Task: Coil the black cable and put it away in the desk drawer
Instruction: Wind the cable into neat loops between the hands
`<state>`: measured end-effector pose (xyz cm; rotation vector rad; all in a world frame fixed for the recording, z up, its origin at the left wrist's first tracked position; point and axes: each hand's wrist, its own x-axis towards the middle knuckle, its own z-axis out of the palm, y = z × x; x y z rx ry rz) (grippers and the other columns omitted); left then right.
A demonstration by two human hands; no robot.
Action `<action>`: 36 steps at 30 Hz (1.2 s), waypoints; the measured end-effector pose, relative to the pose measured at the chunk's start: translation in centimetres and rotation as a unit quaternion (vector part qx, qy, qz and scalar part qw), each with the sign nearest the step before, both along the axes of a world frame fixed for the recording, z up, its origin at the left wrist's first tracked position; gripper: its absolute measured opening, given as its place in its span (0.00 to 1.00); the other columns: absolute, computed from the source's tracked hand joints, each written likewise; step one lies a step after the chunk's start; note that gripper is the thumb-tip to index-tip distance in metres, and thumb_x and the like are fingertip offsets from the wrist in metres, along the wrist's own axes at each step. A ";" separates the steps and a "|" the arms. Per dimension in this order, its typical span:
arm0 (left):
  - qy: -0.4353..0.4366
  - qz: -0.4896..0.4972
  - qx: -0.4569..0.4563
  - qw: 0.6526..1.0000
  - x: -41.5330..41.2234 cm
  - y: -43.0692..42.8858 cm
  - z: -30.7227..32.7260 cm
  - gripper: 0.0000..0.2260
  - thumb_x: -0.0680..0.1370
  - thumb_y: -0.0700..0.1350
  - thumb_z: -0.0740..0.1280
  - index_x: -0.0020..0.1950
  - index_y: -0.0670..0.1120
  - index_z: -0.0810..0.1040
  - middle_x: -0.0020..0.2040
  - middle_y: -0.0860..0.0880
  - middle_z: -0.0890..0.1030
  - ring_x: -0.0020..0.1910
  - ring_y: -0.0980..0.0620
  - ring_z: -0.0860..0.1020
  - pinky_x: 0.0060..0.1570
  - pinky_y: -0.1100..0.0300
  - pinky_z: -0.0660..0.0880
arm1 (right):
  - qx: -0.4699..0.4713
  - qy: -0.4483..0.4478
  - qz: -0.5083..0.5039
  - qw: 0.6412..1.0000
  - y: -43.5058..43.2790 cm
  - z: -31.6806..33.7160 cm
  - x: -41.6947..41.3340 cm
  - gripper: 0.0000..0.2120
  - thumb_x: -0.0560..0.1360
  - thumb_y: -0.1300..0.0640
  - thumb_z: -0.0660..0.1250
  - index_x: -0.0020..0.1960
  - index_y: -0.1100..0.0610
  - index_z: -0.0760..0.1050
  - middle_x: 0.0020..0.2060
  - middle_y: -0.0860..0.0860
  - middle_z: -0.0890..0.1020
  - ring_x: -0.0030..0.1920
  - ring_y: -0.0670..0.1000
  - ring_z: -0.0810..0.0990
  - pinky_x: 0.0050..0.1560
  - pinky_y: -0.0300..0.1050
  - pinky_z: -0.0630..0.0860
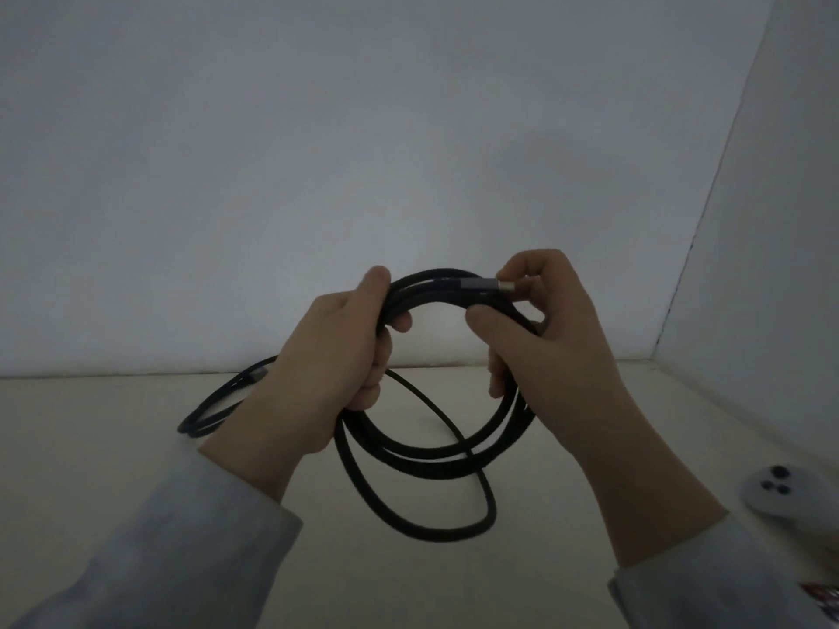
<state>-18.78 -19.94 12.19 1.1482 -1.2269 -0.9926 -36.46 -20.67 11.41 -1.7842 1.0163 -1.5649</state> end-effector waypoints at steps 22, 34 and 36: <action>-0.170 -0.073 -0.051 0.982 0.1 1.0 0.5 0.21 0.83 0.57 0.58 0.48 0.47 0.85 0.38 0.48 0.88 0.37 0.50 0.87 0.33 0.63 0.79 | -0.050 0.309 -0.106 0.944 -1.0 -0.6 -0.2 0.05 0.80 0.54 0.66 0.52 0.47 0.80 0.33 0.46 0.81 0.32 0.45 0.79 0.36 0.43 0.77; -0.108 -0.074 -0.101 0.986 0.5 1.0 0.7 0.24 0.71 0.65 0.63 0.54 0.49 0.83 0.36 0.46 0.86 0.31 0.50 0.82 0.31 0.61 0.77 | 0.077 0.089 -0.081 0.990 -0.8 0.1 -0.2 0.07 0.81 0.52 0.67 0.46 0.52 0.80 0.27 0.51 0.74 0.23 0.53 0.79 0.30 0.44 0.79; -0.112 -0.067 -0.114 0.985 0.4 0.7 0.3 0.22 0.70 0.62 0.67 0.55 0.49 0.82 0.35 0.47 0.86 0.31 0.51 0.83 0.33 0.61 0.78 | 0.115 0.017 -0.070 0.991 -0.9 0.0 -0.2 0.07 0.80 0.52 0.68 0.47 0.53 0.81 0.29 0.52 0.73 0.23 0.50 0.76 0.35 0.51 0.80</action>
